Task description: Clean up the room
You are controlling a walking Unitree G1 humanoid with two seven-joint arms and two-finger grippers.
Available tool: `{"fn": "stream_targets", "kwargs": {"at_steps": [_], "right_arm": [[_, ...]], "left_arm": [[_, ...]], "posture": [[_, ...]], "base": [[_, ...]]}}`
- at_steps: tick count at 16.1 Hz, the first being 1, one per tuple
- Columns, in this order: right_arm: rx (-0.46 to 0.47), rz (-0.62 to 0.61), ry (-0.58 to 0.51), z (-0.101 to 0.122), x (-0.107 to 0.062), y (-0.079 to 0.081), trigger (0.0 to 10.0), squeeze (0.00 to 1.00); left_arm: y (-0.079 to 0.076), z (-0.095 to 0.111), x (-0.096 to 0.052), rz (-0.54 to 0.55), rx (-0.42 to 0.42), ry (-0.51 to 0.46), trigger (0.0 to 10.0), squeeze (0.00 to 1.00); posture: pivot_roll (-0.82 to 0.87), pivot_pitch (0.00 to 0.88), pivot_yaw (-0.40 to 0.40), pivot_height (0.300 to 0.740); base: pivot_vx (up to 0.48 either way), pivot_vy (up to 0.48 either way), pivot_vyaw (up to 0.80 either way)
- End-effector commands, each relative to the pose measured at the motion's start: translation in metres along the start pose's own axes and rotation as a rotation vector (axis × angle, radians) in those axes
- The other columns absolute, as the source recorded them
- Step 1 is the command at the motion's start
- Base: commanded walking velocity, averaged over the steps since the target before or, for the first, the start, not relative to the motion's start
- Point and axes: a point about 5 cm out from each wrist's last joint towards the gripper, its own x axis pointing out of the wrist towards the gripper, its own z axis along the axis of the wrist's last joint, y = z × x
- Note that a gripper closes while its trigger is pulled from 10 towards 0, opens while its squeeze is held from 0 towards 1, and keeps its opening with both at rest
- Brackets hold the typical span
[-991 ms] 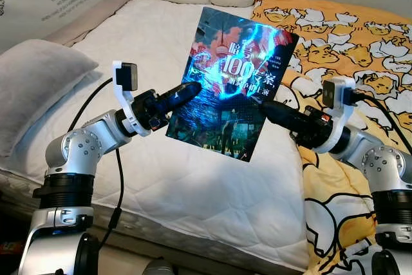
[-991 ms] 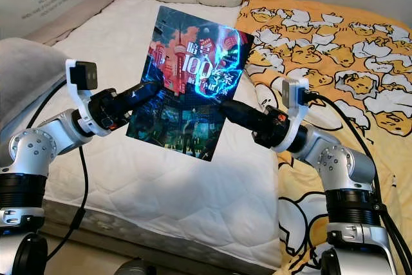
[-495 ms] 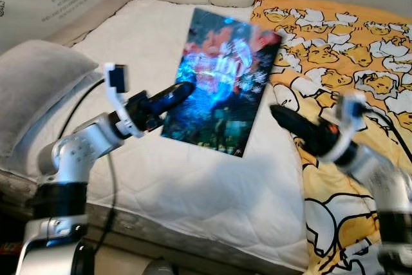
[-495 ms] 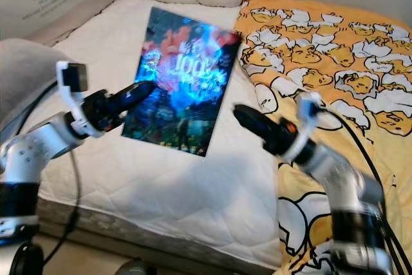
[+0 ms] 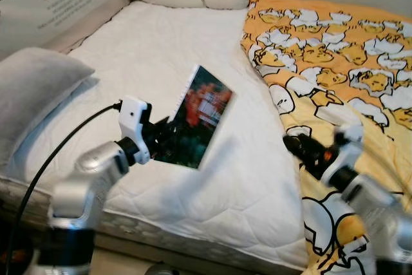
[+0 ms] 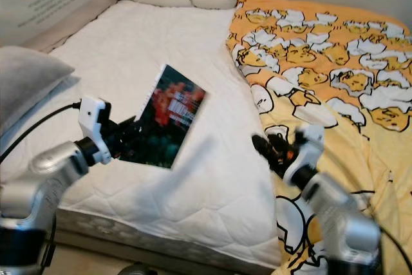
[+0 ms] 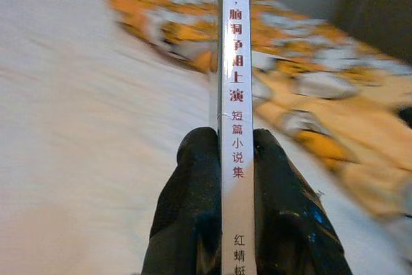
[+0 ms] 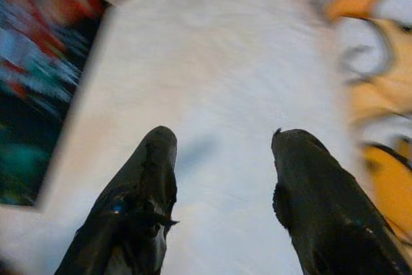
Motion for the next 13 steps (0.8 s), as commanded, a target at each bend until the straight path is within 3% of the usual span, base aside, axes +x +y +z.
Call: {"fn": "stream_targets", "kwargs": {"at_steps": [1,2,5,8,13], "right_arm": [[-0.064,-0.036,-0.023,0.006,0.000,0.004,10.0,0.00],[-0.078,-0.084,-0.027,-0.002,0.002,0.017,10.0,0.00],[-0.069,-0.185,-0.026,-0.015,0.002,0.033,10.0,0.00],[-0.116,-0.269,-0.057,-0.017,-0.003,0.030,10.0,0.00],[-0.119,-0.319,-0.047,-0.023,-0.016,0.028,10.0,0.00]], "left_arm": [[-0.002,0.014,0.000,0.043,0.078,-0.069,10.0,0.00],[-0.004,0.006,-0.002,0.150,0.128,-0.068,10.0,0.00],[-0.005,-0.010,-0.006,0.252,0.187,-0.016,10.0,0.00],[-0.006,-0.012,-0.006,0.269,0.208,-0.014,10.0,0.00],[-0.014,-0.017,-0.004,0.281,0.197,-0.010,10.0,0.00]], "posture": [[0.00,0.000,0.048,0.740],[-0.01,0.000,0.049,0.740],[-0.02,0.000,0.048,0.740],[-0.03,0.000,0.056,0.740],[-0.06,0.000,0.065,0.740]], "base": [[0.000,0.000,0.00],[0.000,0.000,0.00],[0.000,0.136,0.00],[0.000,0.416,0.00],[0.000,0.426,0.00]]}}
